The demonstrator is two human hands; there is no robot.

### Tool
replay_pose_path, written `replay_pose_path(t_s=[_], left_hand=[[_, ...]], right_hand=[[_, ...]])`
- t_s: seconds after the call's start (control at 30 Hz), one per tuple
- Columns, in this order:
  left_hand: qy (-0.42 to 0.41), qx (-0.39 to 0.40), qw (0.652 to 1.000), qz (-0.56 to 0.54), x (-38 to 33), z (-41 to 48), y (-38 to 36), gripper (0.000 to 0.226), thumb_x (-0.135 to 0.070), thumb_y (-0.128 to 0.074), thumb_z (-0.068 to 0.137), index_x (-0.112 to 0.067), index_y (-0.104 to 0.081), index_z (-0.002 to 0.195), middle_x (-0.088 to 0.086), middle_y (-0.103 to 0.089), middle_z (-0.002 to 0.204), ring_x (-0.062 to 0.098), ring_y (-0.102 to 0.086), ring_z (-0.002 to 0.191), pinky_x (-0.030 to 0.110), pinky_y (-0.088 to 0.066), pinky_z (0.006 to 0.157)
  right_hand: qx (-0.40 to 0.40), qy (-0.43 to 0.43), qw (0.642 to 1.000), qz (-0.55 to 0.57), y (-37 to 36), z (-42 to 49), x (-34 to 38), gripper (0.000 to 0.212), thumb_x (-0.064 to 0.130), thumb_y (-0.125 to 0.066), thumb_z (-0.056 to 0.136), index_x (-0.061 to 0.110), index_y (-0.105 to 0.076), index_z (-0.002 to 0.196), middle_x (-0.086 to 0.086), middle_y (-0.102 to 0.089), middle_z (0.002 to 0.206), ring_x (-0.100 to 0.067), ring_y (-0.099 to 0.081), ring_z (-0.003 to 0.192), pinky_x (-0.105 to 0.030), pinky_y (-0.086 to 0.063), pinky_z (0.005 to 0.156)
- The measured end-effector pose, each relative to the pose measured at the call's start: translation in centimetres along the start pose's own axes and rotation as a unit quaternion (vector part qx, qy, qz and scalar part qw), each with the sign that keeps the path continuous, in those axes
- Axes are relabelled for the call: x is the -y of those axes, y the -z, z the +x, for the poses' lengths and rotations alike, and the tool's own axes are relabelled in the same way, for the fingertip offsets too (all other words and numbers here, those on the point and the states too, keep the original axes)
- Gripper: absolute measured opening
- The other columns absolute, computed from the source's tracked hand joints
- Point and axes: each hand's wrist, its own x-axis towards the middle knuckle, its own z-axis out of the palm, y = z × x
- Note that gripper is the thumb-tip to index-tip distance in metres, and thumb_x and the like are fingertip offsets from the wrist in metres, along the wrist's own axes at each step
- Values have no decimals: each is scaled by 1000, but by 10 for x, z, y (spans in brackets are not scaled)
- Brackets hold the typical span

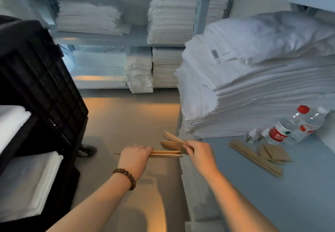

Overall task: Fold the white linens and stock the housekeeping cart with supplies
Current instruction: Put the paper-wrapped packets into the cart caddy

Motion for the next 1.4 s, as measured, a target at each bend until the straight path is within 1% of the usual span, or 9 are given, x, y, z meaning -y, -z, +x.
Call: replay_pose_path(t_s=[0.3, 0.5, 0.63, 0.83, 0.9, 0.97, 1.13, 1.27, 1.4], left_hand=[[175, -7, 985, 8, 99, -87, 31, 22, -19, -42, 95, -29, -56, 110, -6, -62, 100, 17, -58, 93, 31, -44, 81], [298, -29, 954, 16, 150, -171, 59, 18, -22, -49, 94, -32, -57, 107, -8, -62, 94, 14, -59, 86, 27, -46, 74], [348, -64, 935, 34, 177, -227, 88, 15, -26, -50, 95, -35, -58, 103, -11, -61, 87, 11, -57, 82, 27, -46, 77], [397, -117, 907, 81, 204, -294, 136, 15, -29, -56, 94, -35, -59, 107, -12, -64, 88, 8, -58, 79, 25, -48, 75], [413, -139, 895, 95, 211, -314, 155, 14, -29, -56, 93, -34, -62, 105, -12, -65, 85, 8, -59, 76, 25, -50, 74], [425, -165, 883, 114, 217, -330, 177, 12, -25, -62, 90, -32, -65, 100, -11, -65, 79, 11, -60, 71, 27, -51, 70], [428, -233, 860, 149, 231, -358, 222, 9, -19, -64, 89, -24, -70, 92, -7, -66, 73, 17, -62, 67, 32, -53, 65], [430, -242, 852, 176, 243, -371, 241, 11, -23, -59, 92, -27, -68, 96, -7, -67, 80, 15, -62, 73, 30, -50, 70], [421, -281, 839, 202, 257, -380, 263, 12, -19, -78, 76, -23, -73, 86, -7, -67, 68, 16, -62, 60, 31, -51, 58]], right_hand=[[97, 147, 984, 28, -62, 27, 120, 20, 27, -54, 95, 23, -73, 100, -3, -72, 92, -24, -63, 89, -36, -44, 72], [127, 236, 961, 72, -98, 14, 215, 17, 20, -58, 93, 24, -74, 99, -2, -73, 93, -24, -64, 88, -30, -40, 69], [147, 288, 940, 108, -110, -3, 277, 20, 18, -56, 94, 25, -74, 100, -1, -73, 95, -23, -64, 89, -35, -46, 73], [154, 352, 906, 179, -104, -30, 358, 25, 14, -52, 96, 22, -72, 108, 3, -72, 100, -17, -64, 93, -32, -49, 81], [137, 380, 895, 188, -97, -40, 385, 25, 17, -51, 97, 25, -72, 109, 8, -72, 100, -12, -63, 92, -27, -48, 78], [122, 398, 887, 199, -89, -47, 410, 25, 19, -51, 97, 29, -72, 108, 11, -71, 98, -8, -62, 89, -14, -42, 73], [108, 420, 875, 217, -77, -61, 466, 25, 20, -54, 95, 20, -71, 113, 4, -72, 101, -12, -64, 93, -2, -33, 73], [112, 442, 853, 253, -74, -57, 502, 25, 19, -56, 94, 16, -70, 115, 1, -72, 105, -14, -64, 100, -14, -44, 87], [117, 459, 830, 296, -80, -41, 539, 25, 21, -57, 95, 16, -70, 115, 3, -72, 105, -13, -65, 101, -33, -51, 93]])
